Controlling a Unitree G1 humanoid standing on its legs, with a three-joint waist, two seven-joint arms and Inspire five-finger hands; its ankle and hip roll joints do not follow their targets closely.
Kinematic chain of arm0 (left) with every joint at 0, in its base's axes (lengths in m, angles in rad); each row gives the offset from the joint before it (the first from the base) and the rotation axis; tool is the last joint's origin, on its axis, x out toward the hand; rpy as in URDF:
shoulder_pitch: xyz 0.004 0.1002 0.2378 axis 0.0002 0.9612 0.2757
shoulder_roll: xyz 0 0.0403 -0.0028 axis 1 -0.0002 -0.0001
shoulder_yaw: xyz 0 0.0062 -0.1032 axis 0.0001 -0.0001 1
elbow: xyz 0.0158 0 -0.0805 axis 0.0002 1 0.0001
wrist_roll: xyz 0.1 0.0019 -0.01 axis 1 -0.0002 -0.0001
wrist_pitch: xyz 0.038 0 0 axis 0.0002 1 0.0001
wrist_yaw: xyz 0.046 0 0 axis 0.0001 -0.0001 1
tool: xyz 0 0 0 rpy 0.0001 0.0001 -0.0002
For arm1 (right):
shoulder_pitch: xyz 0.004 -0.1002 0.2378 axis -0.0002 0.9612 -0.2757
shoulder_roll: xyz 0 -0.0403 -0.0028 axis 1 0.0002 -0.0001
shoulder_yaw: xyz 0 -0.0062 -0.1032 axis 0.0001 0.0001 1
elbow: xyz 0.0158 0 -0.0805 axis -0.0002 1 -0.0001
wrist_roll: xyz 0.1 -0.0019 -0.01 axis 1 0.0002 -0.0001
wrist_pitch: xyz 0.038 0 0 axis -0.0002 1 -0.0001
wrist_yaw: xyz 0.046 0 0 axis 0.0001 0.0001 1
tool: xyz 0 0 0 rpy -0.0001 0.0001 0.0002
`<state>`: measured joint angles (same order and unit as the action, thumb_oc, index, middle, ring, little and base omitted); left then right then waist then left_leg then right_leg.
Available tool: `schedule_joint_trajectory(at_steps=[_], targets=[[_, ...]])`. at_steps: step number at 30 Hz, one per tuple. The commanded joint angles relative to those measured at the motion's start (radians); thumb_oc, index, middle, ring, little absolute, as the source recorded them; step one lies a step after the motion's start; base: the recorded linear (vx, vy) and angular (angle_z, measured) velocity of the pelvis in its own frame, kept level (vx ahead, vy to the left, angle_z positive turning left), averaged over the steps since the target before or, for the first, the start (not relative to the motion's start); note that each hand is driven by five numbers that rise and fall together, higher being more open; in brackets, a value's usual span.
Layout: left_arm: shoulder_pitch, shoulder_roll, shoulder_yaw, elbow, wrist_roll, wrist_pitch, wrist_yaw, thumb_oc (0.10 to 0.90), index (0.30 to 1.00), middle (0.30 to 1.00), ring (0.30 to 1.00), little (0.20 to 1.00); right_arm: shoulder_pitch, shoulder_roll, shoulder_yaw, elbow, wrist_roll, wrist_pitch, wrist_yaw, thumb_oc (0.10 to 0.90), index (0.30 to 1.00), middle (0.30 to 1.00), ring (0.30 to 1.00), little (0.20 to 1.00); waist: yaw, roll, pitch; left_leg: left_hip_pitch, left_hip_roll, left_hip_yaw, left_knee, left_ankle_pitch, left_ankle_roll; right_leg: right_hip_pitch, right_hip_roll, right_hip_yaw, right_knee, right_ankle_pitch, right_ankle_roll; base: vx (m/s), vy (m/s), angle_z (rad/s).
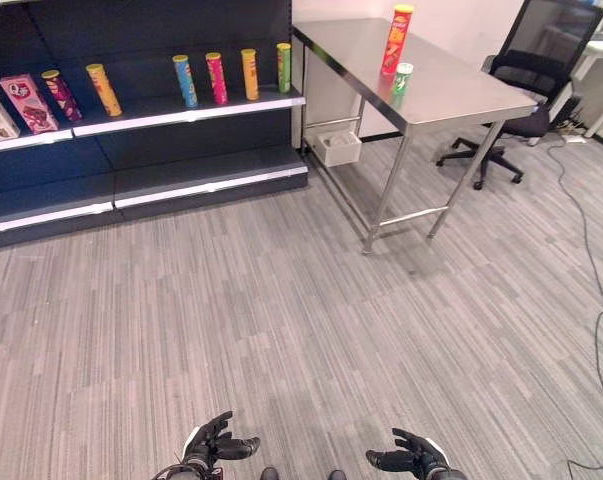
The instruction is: Put the goods on the table back onto the shelves and tidy them up.
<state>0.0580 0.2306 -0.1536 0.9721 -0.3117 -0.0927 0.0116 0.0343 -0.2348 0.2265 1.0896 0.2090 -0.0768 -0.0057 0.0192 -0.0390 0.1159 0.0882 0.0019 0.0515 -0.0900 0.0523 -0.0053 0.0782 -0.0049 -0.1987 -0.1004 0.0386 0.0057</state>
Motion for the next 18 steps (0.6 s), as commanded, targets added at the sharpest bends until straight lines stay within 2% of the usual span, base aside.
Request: schedule_joint_trajectory(at_steps=[1,12,18], targets=[[-0.091,0.01,-0.018,0.015,0.03,-0.058,-0.01,0.8,0.9,0.9,0.9,0.9,-0.027,-0.052,0.003,-0.008,0.006,-0.023,0.01,0.8,0.9,0.9,0.9,0.9,-0.007,0.015,0.007,0.017,0.003,0.013,0.003,-0.068,-0.036,0.029,-0.05,-0.042,0.013,-0.054,0.098,0.01,-0.005,-0.06],[-0.078,-0.001,-0.035,0.028,0.043,-0.047,-0.015,0.8,0.9,0.9,0.9,0.9,-0.08,-0.059,0.025,-0.026,0.05,-0.024,0.037,0.8,0.9,0.9,0.9,0.9,0.013,0.008,0.017,0.02,0.016,0.007,0.003,-0.062,-0.041,0.029,-0.036,-0.046,0.013,-0.065,0.091,0.04,-0.038,-0.05],[-0.079,0.004,-0.04,0.017,0.047,-0.043,-0.014,0.8,0.9,0.9,0.9,0.9,-0.078,-0.065,0.023,-0.048,0.054,-0.023,0.037,0.8,0.9,0.9,0.9,0.9,0.011,0.009,0.018,0.015,0.022,0.003,0.003,-0.059,-0.048,0.025,-0.027,-0.051,0.013,-0.072,0.086,0.03,-0.038,0.01]])
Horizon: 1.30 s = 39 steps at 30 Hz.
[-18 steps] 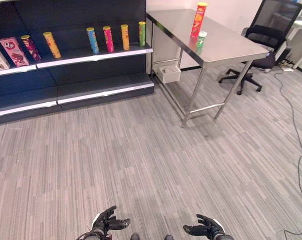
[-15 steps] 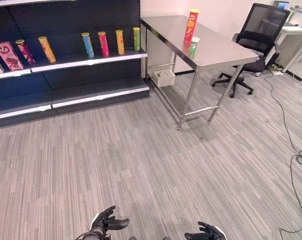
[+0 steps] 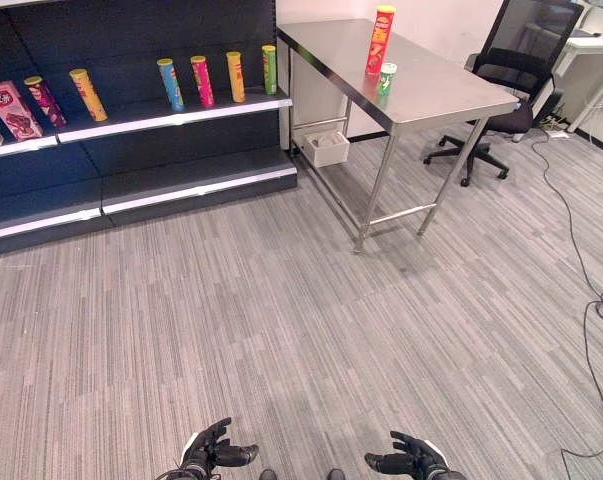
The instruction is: Put the goods on the table back onto the shelves and tidy them up.
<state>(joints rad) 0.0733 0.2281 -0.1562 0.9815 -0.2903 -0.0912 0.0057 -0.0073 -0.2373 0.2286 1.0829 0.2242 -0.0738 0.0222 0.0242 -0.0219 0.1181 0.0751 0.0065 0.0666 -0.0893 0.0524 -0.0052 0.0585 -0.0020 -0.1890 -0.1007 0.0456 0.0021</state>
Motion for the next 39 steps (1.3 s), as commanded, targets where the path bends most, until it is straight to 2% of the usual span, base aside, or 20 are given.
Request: schedule_joint_trajectory(at_steps=[1,9,11,13,15,17,18,22,23,24,25,27,28,29,30,33,35,37,38,39], targets=[[-0.1,0.008,-0.038,0.008,0.026,-0.044,-0.006,0.8,0.9,0.9,0.9,0.9,-0.032,-0.063,0.019,-0.04,0.037,-0.026,0.008,0.8,0.9,0.9,0.9,0.9,0.004,-0.008,0.015,0.027,0.019,-0.014,0.003,-0.057,-0.05,0.045,-0.027,-0.062,0.013,-0.082,0.088,0.05,-0.063,0.03],[-0.122,0.012,-0.038,0.017,0.023,-0.046,0.002,0.8,0.9,0.9,0.9,0.9,-0.029,-0.06,0.018,-0.018,0.041,-0.024,0.007,0.8,0.9,0.9,0.9,0.9,-0.001,-0.011,0.022,0.015,0.027,-0.017,0.034,-0.068,-0.056,0.041,-0.02,-0.061,0.013,-0.088,0.081,0.03,-0.042,0.03],[-0.135,0.016,-0.043,0.005,0.012,-0.045,0.007,0.8,0.9,0.9,0.9,0.9,-0.044,-0.066,0.02,-0.018,0.053,-0.027,0.002,0.8,0.9,0.9,0.9,0.9,-0.001,-0.022,0.051,-0.053,0.034,-0.017,0.171,-0.088,-0.072,0.039,-0.022,-0.061,0.013,-0.091,0.068,0.01,-0.076,0.03],[-0.134,0.018,-0.043,-0.01,0.005,-0.046,0.007,0.8,0.9,0.9,0.9,0.9,-0.046,-0.067,0.023,-0.024,0.055,-0.028,0.003,0.8,0.9,0.9,0.9,0.9,0.001,-0.025,0.061,-0.085,0.038,-0.019,0.238,-0.081,-0.082,0.042,-0.019,-0.064,0.013,-0.095,0.061,0.01,-0.058,0.09],[-0.135,0.019,-0.044,-0.018,-0.001,-0.046,0.007,0.8,0.9,0.9,0.9,0.9,-0.046,-0.068,0.022,-0.028,0.058,-0.029,0.001,0.8,0.9,0.9,0.9,0.9,0.008,-0.03,0.084,-0.164,0.053,-0.019,0.385,-0.032,-0.1,0.057,-0.015,-0.073,0.013,-0.103,0.047,0.03,-0.099,0.13],[-0.133,0.018,-0.033,-0.019,-0.022,-0.044,0.009,0.8,0.9,0.9,0.9,0.9,-0.046,-0.068,0.03,-0.054,0.063,-0.031,0.003,0.8,0.9,0.9,0.9,0.9,0.028,-0.04,0.112,-0.235,0.062,-0.025,0.542,0.019,-0.101,0.087,-0.005,-0.078,0.013,-0.118,0.027,0.06,-0.122,0.22],[-0.135,0.017,-0.033,-0.017,-0.027,-0.044,0.013,0.8,0.9,0.9,0.9,0.9,-0.049,-0.069,0.034,-0.057,0.063,-0.03,-0.002,0.8,0.9,0.9,0.9,0.9,0.036,-0.039,0.122,-0.265,0.063,-0.032,0.569,0.03,-0.096,0.097,0.001,-0.082,0.013,-0.128,0.023,0.1,-0.071,0.29],[-0.123,0.014,-0.03,0.001,-0.031,-0.04,0.018,0.8,0.9,0.9,0.9,0.9,-0.068,-0.068,0.039,-0.073,0.077,-0.031,-0.011,0.8,0.9,0.9,0.9,0.9,0.061,-0.033,0.112,-0.336,0.079,-0.002,0.326,0.03,-0.08,0.121,0.012,-0.08,0.013,-0.166,0.041,0.24,0.048,0.0],[-0.112,0.014,-0.032,0.003,-0.026,-0.04,0.019,0.8,0.9,0.9,0.9,0.9,-0.071,-0.067,0.045,-0.081,0.074,-0.034,-0.012,0.8,0.9,0.9,0.9,0.9,0.075,-0.03,0.109,-0.336,0.074,-0.006,0.213,0.075,-0.082,0.133,0.02,-0.071,0.013,-0.175,0.047,0.24,0.072,0.09],[-0.112,0.014,-0.032,0.003,-0.026,-0.04,0.019,0.8,0.9,0.9,0.9,0.9,-0.071,-0.066,0.045,-0.081,0.074,-0.034,-0.012,0.8,0.9,0.9,0.9,0.9,0.075,-0.03,0.11,-0.334,0.073,-0.005,0.212,0.075,-0.081,0.134,0.019,-0.07,0.013,-0.175,0.047,0.49,0.174,0.05],[-0.083,0.017,-0.026,0.001,-0.018,-0.041,0.019,0.8,0.9,0.9,0.9,0.9,-0.079,-0.067,0.059,-0.105,0.066,-0.042,-0.013,0.8,0.9,0.9,0.9,0.9,0.11,-0.017,0.093,-0.375,0.053,-0.031,0.002,0.163,-0.108,0.177,0.049,-0.033,0.013,-0.212,0.049,0.36,0.132,0.0],[-0.081,0.019,-0.019,0.009,-0.012,-0.039,0.018,0.8,0.9,0.9,0.9,0.9,-0.083,-0.064,0.058,-0.108,0.065,-0.043,-0.012,0.8,0.9,0.9,0.9,0.9,0.112,-0.019,0.091,-0.375,0.057,0.002,0.002,0.176,-0.114,0.193,0.054,-0.019,0.013,-0.219,0.05,0.35,0.136,-0.11],[-0.064,0.022,-0.01,0.008,-0.009,-0.036,0.015,0.8,0.9,0.9,0.9,0.9,-0.079,-0.063,0.054,-0.127,0.064,-0.041,-0.009,0.8,0.9,0.9,0.9,0.9,0.111,-0.025,0.073,-0.348,0.058,0.028,0.002,0.161,-0.092,0.204,0.062,-0.004,0.013,-0.226,0.054,0.38,0.147,-0.67],[-0.058,0.027,-0.008,0.014,-0.001,-0.034,0.012,0.8,0.9,0.9,0.9,0.9,-0.073,-0.051,0.058,-0.147,0.067,-0.043,-0.008,0.8,0.9,0.9,0.9,0.9,0.115,-0.033,0.068,-0.335,0.053,0.044,0.002,0.189,-0.09,0.219,0.061,-0.002,0.013,-0.225,0.058,0.48,0.225,-0.83],[-0.051,0.034,0.002,0.018,0.003,-0.036,0.016,0.8,0.9,0.9,0.9,0.9,-0.076,-0.037,0.07,-0.145,0.059,-0.042,-0.004,0.8,0.9,0.9,0.9,0.9,0.127,-0.059,0.051,-0.316,0.036,0.042,0.002,0.176,-0.066,0.232,0.042,0.015,0.022,-0.218,0.071,0.35,0.171,-0.84],[-0.043,0.046,0.014,0.014,0.003,-0.038,0.017,0.8,0.9,0.9,0.9,0.9,-0.073,-0.02,0.071,-0.141,0.055,-0.038,0.003,0.8,0.9,0.9,0.9,0.9,0.135,-0.083,0.036,-0.285,0.023,0.057,0.004,0.144,-0.039,0.222,0.017,0.029,0.092,-0.218,0.096,0.36,0.193,-0.7],[-0.041,0.057,0.02,0.004,0.003,-0.037,0.017,0.8,0.9,0.9,0.9,0.9,-0.078,-0.012,0.074,-0.126,0.044,-0.032,0.01,0.8,0.9,0.9,0.9,0.9,0.145,-0.097,0.029,-0.255,0.0,0.062,0.016,0.099,-0.004,0.163,-0.011,0.028,0.234,-0.163,0.139,0.24,0.2,-0.37],[-0.046,0.068,0.022,-0.007,0.003,-0.037,0.019,0.8,0.9,0.9,0.9,0.9,-0.083,-0.009,0.063,-0.128,0.045,-0.029,0.011,0.8,0.9,0.9,0.9,0.9,0.138,-0.099,0.04,-0.215,-0.021,0.06,0.028,0.051,0.029,0.064,-0.044,0.033,0.448,-0.027,0.204,0.26,0.297,-0.07],[-0.052,0.072,0.025,-0.009,-0.005,-0.036,0.02,0.8,0.9,0.9,0.9,0.9,-0.089,-0.008,0.043,-0.115,0.041,-0.025,0.01,0.8,0.9,0.9,0.9,0.9,0.125,-0.072,0.062,-0.146,-0.03,0.059,0.027,0.014,0.055,-0.02,-0.105,-0.024,0.628,0.11,0.24,0.3,0.377,-0.24],[-0.051,0.073,0.025,-0.014,-0.006,-0.035,0.02,0.8,0.9,0.9,0.9,0.9,-0.089,-0.01,0.037,-0.122,0.036,-0.024,0.007,0.8,0.9,0.9,0.9,0.9,0.117,-0.057,0.07,-0.118,-0.031,0.056,0.023,0.005,0.064,-0.042,-0.134,-0.06,0.678,0.149,0.243,0.33,0.383,-0.1]])
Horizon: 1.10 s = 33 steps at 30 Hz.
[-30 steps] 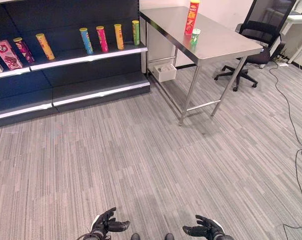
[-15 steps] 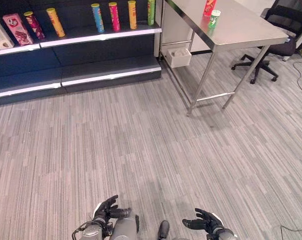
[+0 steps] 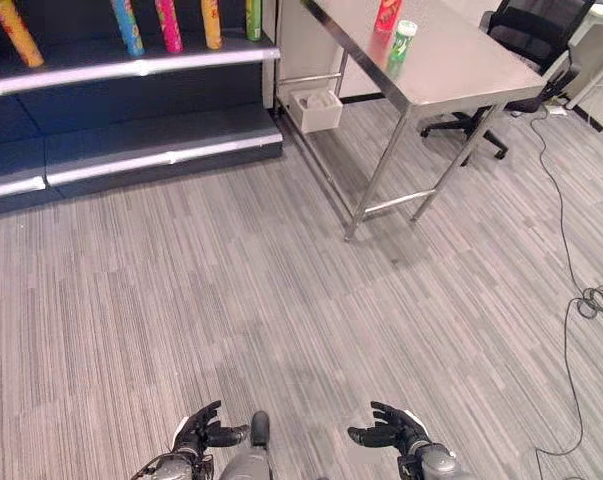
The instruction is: Put the goods on the table back onto the shelves and tidy them up.
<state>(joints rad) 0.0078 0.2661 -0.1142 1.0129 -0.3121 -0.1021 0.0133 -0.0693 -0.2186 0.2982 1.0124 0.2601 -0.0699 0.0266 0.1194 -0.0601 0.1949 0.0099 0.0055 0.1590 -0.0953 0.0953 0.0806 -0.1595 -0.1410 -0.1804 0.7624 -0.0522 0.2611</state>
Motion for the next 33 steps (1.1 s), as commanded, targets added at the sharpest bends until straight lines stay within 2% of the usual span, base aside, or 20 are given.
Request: schedule_joint_trajectory(at_steps=[1,3,5,6,8,11,13,15,20,21,22,24,25,26,28,29,30,31,32,33], targets=[[0.017,0.038,-0.014,-0.05,0.016,-0.023,0.011,0.8,0.9,0.9,0.9,0.9,-0.023,-0.03,-0.041,-0.064,-0.004,-0.024,0.001,0.8,0.9,0.9,0.9,0.9,0.008,0.0,0.001,-0.023,-0.024,-0.034,0.022,-0.051,-0.014,0.15,-0.011,-0.103,-0.131,0.246,-0.025,0.3,0.257,0.12],[0.022,0.041,-0.011,-0.059,0.015,-0.023,0.003,0.8,0.9,0.9,0.9,0.9,-0.008,-0.03,-0.058,-0.079,-0.002,-0.023,0.002,0.8,0.9,0.9,0.9,0.9,-0.006,0.012,0.008,0.025,-0.023,-0.04,0.015,-0.076,-0.017,0.132,-0.074,-0.177,-0.222,0.184,-0.043,0.35,0.127,0.2],[0.02,0.042,-0.012,-0.062,0.015,-0.023,-0.001,0.8,0.9,0.9,0.9,0.9,-0.006,-0.033,-0.06,-0.076,-0.001,-0.021,0.005,0.8,0.9,0.9,0.9,0.9,-0.006,0.015,0.008,0.037,-0.019,-0.047,0.012,-0.081,-0.025,0.13,-0.088,-0.206,-0.294,0.154,-0.054,0.29,-0.048,0.06],[0.007,0.04,-0.027,-0.05,0.028,-0.025,-0.009,0.8,0.9,0.9,0.9,0.9,-0.012,-0.036,-0.056,-0.056,-0.004,-0.02,0.005,0.8,0.9,0.9,0.9,0.9,-0.007,0.002,0.012,0.059,-0.025,-0.067,0.01,-0.103,-0.054,0.124,-0.092,-0.221,-0.623,0.147,-0.064,0.41,-0.145,0.01],[-0.008,0.043,-0.032,-0.043,0.041,-0.031,-0.015,0.8,0.9,0.9,0.9,0.9,-0.017,-0.036,-0.037,-0.033,-0.028,-0.012,0.006,0.8,0.9,0.9,0.9,0.9,-0.022,-0.014,0.007,0.09,-0.02,-0.091,0.008,-0.139,-0.077,0.059,-0.08,-0.144,-0.85,0.224,-0.037,0.57,-0.143,0.1],[-0.002,0.033,-0.028,-0.057,0.035,-0.032,-0.015,0.8,0.9,0.9,0.9,0.9,-0.008,-0.036,-0.037,-0.043,-0.04,-0.007,0.004,0.8,0.9,0.9,0.9,0.9,-0.035,-0.015,0.007,0.142,0.0,-0.115,0.008,-0.174,-0.092,0.015,-0.094,-0.112,-0.85,0.271,-0.017,0.34,-0.066,0.33],[-0.002,0.03,-0.036,-0.062,0.037,-0.031,-0.018,0.8,0.9,0.9,0.9,0.9,-0.005,-0.039,-0.039,-0.042,-0.037,-0.007,0.007,0.8,0.9,0.9,0.9,0.9,-0.038,-0.02,0.005,0.153,-0.001,-0.131,0.008,-0.19,-0.093,0.026,-0.087,-0.103,-0.85,0.256,-0.024,0.4,-0.13,0.28],[0.004,0.019,-0.05,-0.06,0.041,-0.028,-0.023,0.8,0.9,0.9,0.9,0.9,0.014,-0.043,-0.03,-0.042,-0.037,-0.009,0.012,0.8,0.9,0.9,0.9,0.9,-0.048,-0.026,-0.018,0.19,0.039,-0.158,0.035,-0.216,-0.119,0.069,-0.051,-0.123,-0.85,0.239,-0.051,0.49,-0.215,0.63],[0.005,0.019,-0.05,-0.061,0.041,-0.027,-0.023,0.8,0.9,0.9,0.9,0.9,0.014,-0.044,-0.03,-0.043,-0.037,-0.009,0.012,0.8,0.9,0.9,0.9,0.9,-0.05,-0.025,-0.018,0.189,0.041,-0.16,0.037,-0.218,-0.12,0.071,-0.05,-0.125,-0.85,0.238,-0.051,0.09,-0.079,0.23],[0.006,0.021,-0.067,-0.13,0.006,-0.023,-0.03,0.8,0.9,0.9,0.9,0.9,0.016,-0.07,-0.021,-0.067,-0.014,-0.017,0.012,0.8,0.9,0.9,0.9,0.9,-0.032,-0.016,-0.006,0.088,0.092,-0.179,0.321,-0.141,-0.187,0.149,-0.008,-0.186,-0.85,0.17,-0.11,0.39,-0.468,-0.15],[0.0,0.026,-0.068,-0.164,-0.017,-0.019,-0.026,0.8,0.9,0.9,0.9,0.9,0.005,-0.084,-0.018,-0.085,0.001,-0.019,0.007,0.8,0.9,0.9,0.9,0.9,-0.019,-0.02,0.021,-0.012,0.106,-0.182,0.526,-0.08,-0.203,0.191,0.008,-0.216,-0.85,0.129,-0.15,0.42,-0.506,0.07],[-0.005,0.022,-0.061,-0.159,-0.03,-0.019,-0.022,0.8,0.9,0.9,0.9,0.9,-0.004,-0.09,-0.022,-0.081,0.008,-0.019,0.0,0.8,0.9,0.9,0.9,0.9,-0.015,-0.022,0.036,-0.059,0.133,-0.152,0.594,-0.065,-0.195,0.215,0.021,-0.232,-0.85,0.101,-0.162,0.16,-0.176,0.65],[-0.011,0.017,-0.057,-0.148,-0.033,-0.016,-0.017,0.8,0.9,0.9,0.9,0.9,-0.01,-0.092,-0.028,-0.078,0.015,-0.019,-0.006,0.8,0.9,0.9,0.9,0.9,-0.02,-0.025,0.036,-0.071,0.172,-0.103,0.565,-0.051,-0.189,0.223,0.026,-0.24,-0.85,0.087,-0.162,0.29,-0.056,0.98],[-0.014,0.014,-0.056,-0.146,-0.036,-0.016,-0.016,0.8,0.9,0.9,0.9,0.9,-0.017,-0.094,-0.034,-0.082,0.027,-0.02,-0.009,0.8,0.9,0.9,0.9,0.9,-0.023,-0.011,0.03,-0.064,0.24,-0.035,0.434,-0.082,-0.198,0.245,0.038,-0.242,-0.85,0.059,-0.148,0.2,0.001,0.71],[-0.015,0.013,-0.056,-0.147,-0.035,-0.016,-0.015,0.8,0.9,0.9,0.9,0.9,-0.017,-0.096,-0.034,-0.083,0.027,-0.02,-0.009,0.8,0.9,0.9,0.9,0.9,-0.016,-0.018,0.036,-0.054,0.231,-0.017,0.415,-0.064,-0.189,0.241,0.028,-0.242,-0.85,0.068,-0.152,0.12,0.048,0.27],[-0.022,0.012,-0.061,-0.138,-0.028,-0.018,-0.006,0.8,0.9,0.9,0.9,0.9,-0.027,-0.097,-0.033,-0.086,0.029,-0.022,-0.016,0.8,0.9,0.9,0.9,0.9,-0.018,-0.013,0.031,-0.062,0.241,0.003,0.272,-0.076,-0.195,0.242,0.026,-0.237,-0.85,0.054,-0.142,0.21,0.106,0.06],[-0.03,0.009,-0.061,-0.124,-0.027,-0.018,0.001,0.8,0.9,0.9,0.9,0.9,-0.029,-0.098,-0.031,-0.098,0.031,-0.024,-0.018,0.8,0.9,0.9,0.9,0.9,-0.015,-0.005,0.03,-0.088,0.245,-0.008,0.193,-0.036,-0.206,0.245,0.034,-0.229,-0.85,0.046,-0.139,0.21,0.107,-0.07],[-0.03,0.009,-0.061,-0.124,-0.027,-0.018,0.001,0.8,0.9,0.9,0.9,0.9,-0.029,-0.098,-0.031,-0.098,0.031,-0.024,-0.018,0.8,0.9,0.9,0.9,0.9,-0.015,-0.005,0.03,-0.087,0.245,-0.007,0.193,-0.036,-0.206,0.245,0.034,-0.229,-0.85,0.046,-0.139,0.23,0.133,-0.18],[-0.03,0.008,-0.061,-0.117,-0.029,-0.019,0.007,0.8,0.9,0.9,0.9,0.9,-0.026,-0.098,-0.025,-0.11,0.029,-0.026,-0.019,0.8,0.9,0.9,0.9,0.9,-0.005,0.009,0.023,-0.116,0.252,-0.067,0.082,0.039,-0.224,0.25,0.05,-0.217,-0.85,0.022,-0.139,0.24,0.14,-0.21],[-0.03,0.007,-0.064,-0.111,-0.03,-0.021,0.007,0.8,0.9,0.9,0.9,0.9,-0.028,-0.098,-0.022,-0.108,0.028,-0.031,-0.019,0.8,0.9,0.9,0.9,0.9,0.005,0.016,0.023,-0.145,0.253,-0.113,0.039,0.075,-0.234,0.258,0.055,-0.209,-0.85,0.012,-0.14,0.33,0.201,-0.29]])
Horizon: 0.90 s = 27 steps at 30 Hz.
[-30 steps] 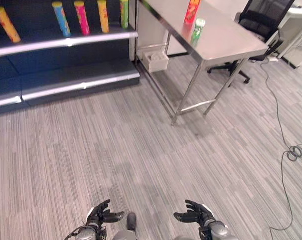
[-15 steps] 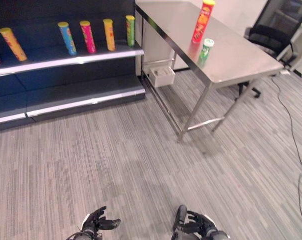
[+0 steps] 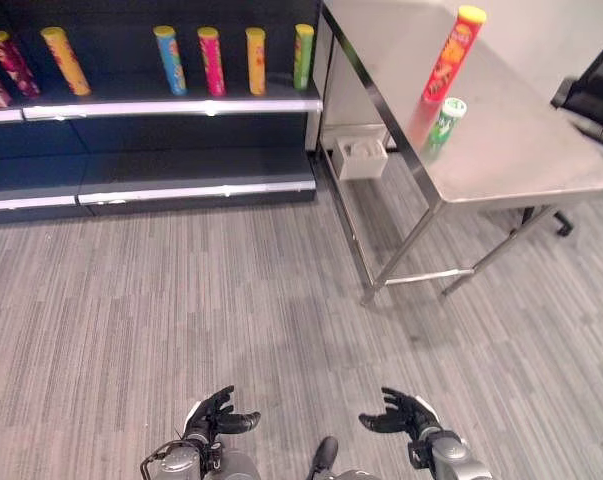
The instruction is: Put the goods on the table back onto the shelves and tidy them up.
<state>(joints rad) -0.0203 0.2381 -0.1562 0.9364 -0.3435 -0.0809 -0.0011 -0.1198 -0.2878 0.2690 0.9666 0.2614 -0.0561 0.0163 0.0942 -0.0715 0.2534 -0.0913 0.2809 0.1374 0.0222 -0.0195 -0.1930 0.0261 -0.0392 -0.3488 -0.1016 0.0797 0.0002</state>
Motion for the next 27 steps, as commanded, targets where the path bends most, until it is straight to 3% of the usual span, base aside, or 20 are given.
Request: schedule_joint_trajectory(at_steps=[1,3,8,9,11,12,16,17,18,19,20,21,22,23,25,27], targets=[[-0.002,0.034,-0.024,-0.028,-0.002,-0.043,0.02,0.8,0.9,0.9,0.9,0.9,0.022,-0.032,0.008,-0.064,0.027,-0.045,-0.009,0.8,0.9,0.9,0.9,0.9,0.027,0.032,-0.034,-0.07,-0.015,-0.101,-0.109,0.204,0.025,0.085,-0.046,-0.039,0.014,-0.134,0.12,0.26,0.196,-0.31],[0.0,0.036,-0.023,-0.031,-0.007,-0.042,0.019,0.8,0.9,0.9,0.9,0.9,0.027,-0.034,-0.001,-0.065,0.031,-0.048,-0.013,0.8,0.9,0.9,0.9,0.9,0.019,0.041,-0.03,-0.114,0.0,-0.051,-0.109,0.221,0.01,0.111,-0.049,-0.038,0.014,-0.149,0.12,0.2,0.183,-0.35],[0.0,0.036,-0.023,-0.031,-0.007,-0.042,0.019,0.8,0.9,0.9,0.9,0.9,0.027,-0.034,-0.001,-0.065,0.031,-0.048,-0.013,0.8,0.9,0.9,0.9,0.9,0.02,0.041,-0.029,-0.114,0.0,-0.051,-0.109,0.221,0.01,0.111,-0.049,-0.037,0.014,-0.149,0.12,0.07,0.074,-0.07],[0.004,0.041,-0.021,-0.022,0.005,-0.042,0.015,0.8,0.9,0.9,0.9,0.9,0.034,-0.027,-0.012,-0.065,0.035,-0.045,-0.011,0.8,0.9,0.9,0.9,0.9,0.022,0.046,-0.035,-0.099,-0.008,-0.014,-0.109,0.238,0.017,0.147,-0.06,-0.021,0.014,-0.154,0.134,0.36,0.431,0.06],[0.007,0.042,-0.023,-0.011,0.02,-0.042,0.012,0.8,0.9,0.9,0.9,0.9,0.038,-0.021,-0.013,-0.059,0.029,-0.043,-0.008,0.8,0.9,0.9,0.9,0.9,0.026,0.044,-0.043,-0.083,-0.021,-0.013,-0.109,0.234,0.029,0.158,-0.075,-0.011,0.014,-0.15,0.144,0.38,0.481,-0.17],[0.01,0.059,-0.028,0.003,0.039,-0.039,0.003,0.8,0.9,0.9,0.9,0.9,0.059,-0.001,-0.031,-0.058,0.028,-0.037,-0.001,0.8,0.9,0.9,0.9,0.9,0.015,0.021,-0.057,-0.041,-0.062,0.022,-0.101,0.198,0.07,0.175,-0.146,0.013,0.059,-0.12,0.177,0.3,0.404,-0.49],[0.01,0.06,-0.028,0.003,0.039,-0.039,0.003,0.8,0.9,0.9,0.9,0.9,0.059,0.0,-0.031,-0.059,0.028,-0.037,-0.001,0.8,0.9,0.9,0.9,0.9,0.017,0.02,-0.057,-0.04,-0.064,0.024,-0.101,0.197,0.071,0.174,-0.149,0.015,0.061,-0.121,0.178,0.11,0.179,-0.31],[0.007,0.081,-0.028,0.0,0.049,-0.038,0.0,0.8,0.9,0.9,0.9,0.9,0.061,0.01,-0.045,-0.042,0.026,-0.033,0.002,0.8,0.9,0.9,0.9,0.9,0.013,0.009,-0.056,-0.015,-0.11,0.045,-0.084,0.149,0.114,0.127,-0.215,0.045,0.174,-0.073,0.2,0.28,0.844,-0.11],[0.02,0.098,-0.028,-0.008,0.059,-0.039,-0.011,0.8,0.9,0.9,0.9,0.9,0.065,0.005,-0.059,-0.043,0.009,-0.027,0.007,0.8,0.9,0.9,0.9,0.9,0.011,0.017,-0.048,0.045,-0.189,0.072,-0.094,0.098,0.178,0.025,-0.327,0.025,0.412,0.106,0.214,0.8,1.595,-0.48],[0.06,0.109,-0.009,-0.022,0.062,-0.034,-0.033,0.8,0.9,0.9,0.9,0.9,0.09,-0.009,-0.082,-0.075,0.019,-0.029,0.02,0.8,0.9,0.9,0.9,0.9,-0.066,0.071,-0.008,0.171,-0.26,0.017,-0.109,0.027,0.233,-0.164,-0.179,0.083,0.659,0.004,0.184,0.68,1.287,-0.61],[0.06,0.108,-0.009,-0.022,0.062,-0.034,-0.033,0.8,0.9,0.9,0.9,0.9,0.09,-0.009,-0.082,-0.075,0.019,-0.029,0.02,0.8,0.9,0.9,0.9,0.9,-0.067,0.073,-0.009,0.17,-0.257,0.016,-0.109,0.028,0.232,-0.162,-0.177,0.08,0.655,0.007,0.183,0.65,0.798,-0.45],[0.058,0.103,-0.007,-0.003,0.062,-0.033,-0.034,0.8,0.9,0.9,0.9,0.9,0.092,-0.014,-0.084,-0.07,0.023,-0.029,0.017,0.8,0.9,0.9,0.9,0.9,-0.065,0.063,-0.01,0.184,-0.274,0.001,-0.109,0.015,0.231,-0.155,-0.165,0.051,0.532,-0.014,0.171,0.13,0.044,0.44],[0.058,0.103,-0.007,-0.003,0.062,-0.033,-0.034,0.8,0.9,0.9,0.9,0.9,0.092,-0.014,-0.084,-0.07,0.023,-0.029,0.017,0.8,0.9,0.9,0.9,0.9,-0.067,0.064,-0.007,0.187,-0.272,-0.001,-0.109,0.015,0.23,-0.149,-0.163,0.049,0.528,-0.013,0.17,0.21,0.044,0.82],[0.055,0.098,-0.009,0.004,0.061,-0.035,-0.032,0.8,0.9,0.9,0.9,0.9,0.088,-0.016,-0.083,-0.067,0.025,-0.031,0.014,0.8,0.9,0.9,0.9,0.9,-0.063,0.051,-0.004,0.196,-0.286,-0.016,-0.109,0.006,0.23,-0.155,-0.147,0.05,0.403,-0.013,0.164,0.15,0.002,0.61],[0.057,0.095,-0.01,-0.005,0.055,-0.036,-0.033,0.8,0.9,0.9,0.9,0.9,0.079,-0.021,-0.073,-0.067,0.021,-0.032,0.015,0.8,0.9,0.9,0.9,0.9,-0.064,0.036,-0.004,0.209,-0.301,-0.03,-0.109,-0.007,0.225,-0.178,-0.125,0.048,0.245,0.023,0.172,0.22,0.023,0.0],[0.059,0.091,-0.01,-0.014,0.067,-0.038,-0.04,0.8,0.9,0.9,0.9,0.9,0.068,-0.02,-0.06,-0.063,0.008,-0.031,0.013,0.8,0.9,0.9,0.9,0.9,-0.064,0.012,-0.003,0.242,-0.318,-0.031,-0.109,-0.036,0.219,-0.186,-0.113,0.009,0.066,0.112,0.202,0.31,0.049,0.09]])
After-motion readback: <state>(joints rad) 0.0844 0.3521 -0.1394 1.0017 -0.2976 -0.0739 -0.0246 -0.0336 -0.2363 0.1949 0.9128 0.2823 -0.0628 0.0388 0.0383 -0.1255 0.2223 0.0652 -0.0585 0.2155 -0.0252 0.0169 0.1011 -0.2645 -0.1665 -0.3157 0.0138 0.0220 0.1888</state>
